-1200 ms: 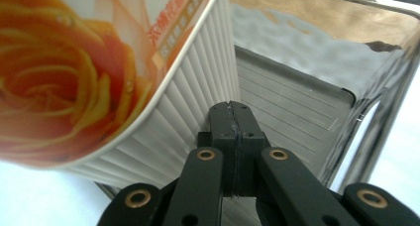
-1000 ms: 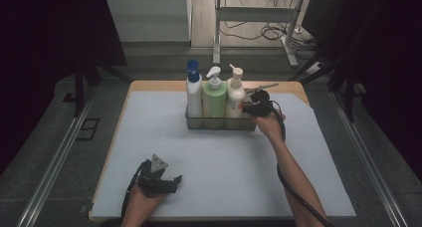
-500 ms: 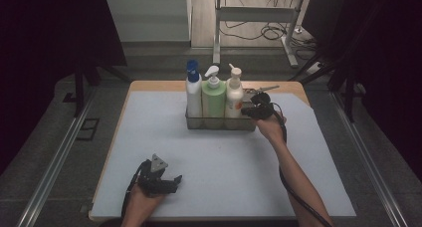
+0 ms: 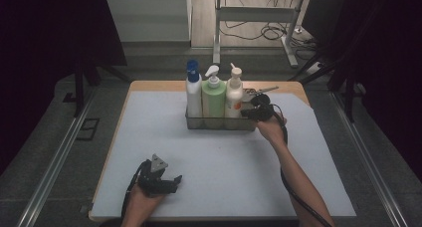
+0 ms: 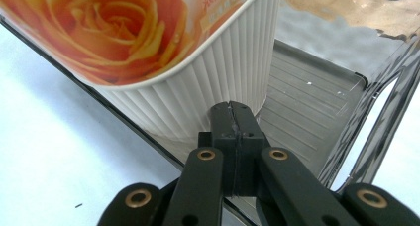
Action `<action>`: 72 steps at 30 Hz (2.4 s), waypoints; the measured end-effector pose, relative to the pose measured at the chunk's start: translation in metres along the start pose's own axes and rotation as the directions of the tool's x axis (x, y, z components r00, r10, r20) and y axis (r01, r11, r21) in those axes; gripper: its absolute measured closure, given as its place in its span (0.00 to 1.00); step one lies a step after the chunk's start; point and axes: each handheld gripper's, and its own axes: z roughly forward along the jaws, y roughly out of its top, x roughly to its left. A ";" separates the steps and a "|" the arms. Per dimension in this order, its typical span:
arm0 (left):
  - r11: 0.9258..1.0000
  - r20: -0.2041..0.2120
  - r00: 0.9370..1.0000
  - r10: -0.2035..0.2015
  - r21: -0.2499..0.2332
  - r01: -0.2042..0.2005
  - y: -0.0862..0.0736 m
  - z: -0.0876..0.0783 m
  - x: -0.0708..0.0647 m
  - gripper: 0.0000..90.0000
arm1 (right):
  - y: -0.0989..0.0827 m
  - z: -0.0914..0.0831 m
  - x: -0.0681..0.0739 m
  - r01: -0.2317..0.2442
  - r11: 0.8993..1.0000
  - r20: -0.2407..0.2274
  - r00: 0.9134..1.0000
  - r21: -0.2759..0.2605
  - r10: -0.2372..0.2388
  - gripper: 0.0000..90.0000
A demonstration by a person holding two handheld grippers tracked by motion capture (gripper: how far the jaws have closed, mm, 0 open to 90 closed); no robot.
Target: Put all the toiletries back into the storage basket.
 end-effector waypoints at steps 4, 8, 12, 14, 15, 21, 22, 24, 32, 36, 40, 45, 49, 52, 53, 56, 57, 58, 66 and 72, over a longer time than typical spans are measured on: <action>1.000 -0.001 1.000 0.000 0.000 0.000 0.000 0.000 0.000 0.14 | 0.000 -0.001 0.000 0.012 1.000 0.014 1.000 0.002 -0.012 0.98; 1.000 -0.001 1.000 0.000 -0.001 0.000 0.000 0.000 0.000 0.14 | 0.000 -0.005 -0.002 0.013 1.000 0.009 1.000 -0.007 -0.013 0.95; 1.000 -0.002 1.000 0.002 0.000 -0.002 0.000 0.000 0.000 0.14 | 0.001 -0.009 -0.001 0.022 1.000 0.011 1.000 -0.013 -0.022 0.92; 1.000 -0.002 1.000 0.002 0.000 -0.002 0.000 0.000 0.000 0.14 | 0.000 -0.012 -0.001 0.027 0.999 0.009 1.000 -0.017 -0.027 0.90; 1.000 -0.002 1.000 0.002 0.000 -0.002 0.000 0.000 0.000 0.14 | 0.000 -0.012 -0.001 0.028 0.999 0.010 1.000 -0.018 -0.028 0.90; 1.000 -0.002 1.000 0.002 0.000 -0.002 0.000 0.000 0.000 0.14 | -0.001 -0.021 -0.002 0.025 0.999 0.005 1.000 -0.031 -0.025 0.85; 1.000 -0.002 1.000 0.002 0.000 -0.002 0.000 0.000 0.000 0.14 | -0.001 -0.022 -0.002 0.028 0.999 0.001 1.000 -0.034 -0.028 0.83; 1.000 -0.002 1.000 0.000 -0.001 0.000 0.000 0.000 0.000 0.14 | -0.001 -0.024 -0.002 0.032 0.999 0.003 1.000 -0.037 -0.031 0.80; 1.000 -0.002 1.000 0.001 -0.001 -0.001 0.000 0.000 0.000 0.14 | -0.003 -0.031 0.003 0.044 0.997 -0.004 0.999 -0.058 -0.044 0.64; 1.000 -0.002 1.000 0.001 -0.002 -0.001 0.000 0.000 0.000 0.14 | -0.004 -0.033 0.007 0.057 0.996 -0.011 0.998 -0.065 -0.058 0.58; 1.000 -0.002 1.000 0.001 -0.002 -0.001 0.000 0.000 0.000 0.14 | -0.005 -0.034 0.010 0.071 0.995 -0.023 0.997 -0.070 -0.073 0.52; 1.000 -0.002 1.000 0.001 -0.002 -0.001 0.000 0.000 0.000 0.14 | -0.008 -0.037 0.014 0.098 0.992 -0.033 0.994 -0.073 -0.101 0.47; 1.000 -0.003 1.000 0.001 -0.003 -0.001 0.000 0.000 0.000 0.14 | -0.011 -0.041 0.018 0.130 0.989 -0.037 0.990 -0.073 -0.133 0.42; 1.000 -0.002 1.000 0.001 -0.003 -0.001 0.000 0.000 0.000 0.14 | -0.013 -0.047 0.022 0.135 0.987 -0.057 0.988 -0.086 -0.140 0.39; 1.000 -0.003 1.000 0.001 -0.003 -0.001 0.000 0.000 0.000 0.14 | -0.014 -0.049 0.023 0.141 0.986 -0.061 0.987 -0.089 -0.147 0.37; 1.000 -0.003 1.000 0.001 -0.003 -0.001 0.000 0.000 0.000 0.14 | -0.017 -0.055 0.027 0.150 0.985 -0.079 0.984 -0.089 -0.157 0.33; 1.000 -0.003 1.000 0.001 -0.003 -0.001 0.000 0.000 0.000 0.14 | -0.018 -0.057 0.029 0.158 0.983 -0.085 0.983 -0.090 -0.166 0.33; 1.000 -0.003 1.000 0.001 -0.003 -0.001 0.000 0.000 0.000 0.14 | -0.019 -0.059 0.030 0.166 0.982 -0.089 0.981 -0.087 -0.173 0.31; 1.000 -0.003 1.000 0.001 -0.003 -0.001 0.000 0.000 0.000 0.14 | -0.035 -0.075 0.041 0.209 0.975 -0.101 0.971 -0.078 -0.216 0.17; 1.000 -0.003 1.000 0.002 -0.003 -0.002 0.000 0.000 0.000 0.14 | -0.050 -0.084 0.048 0.258 0.964 -0.097 0.960 -0.066 -0.263 0.14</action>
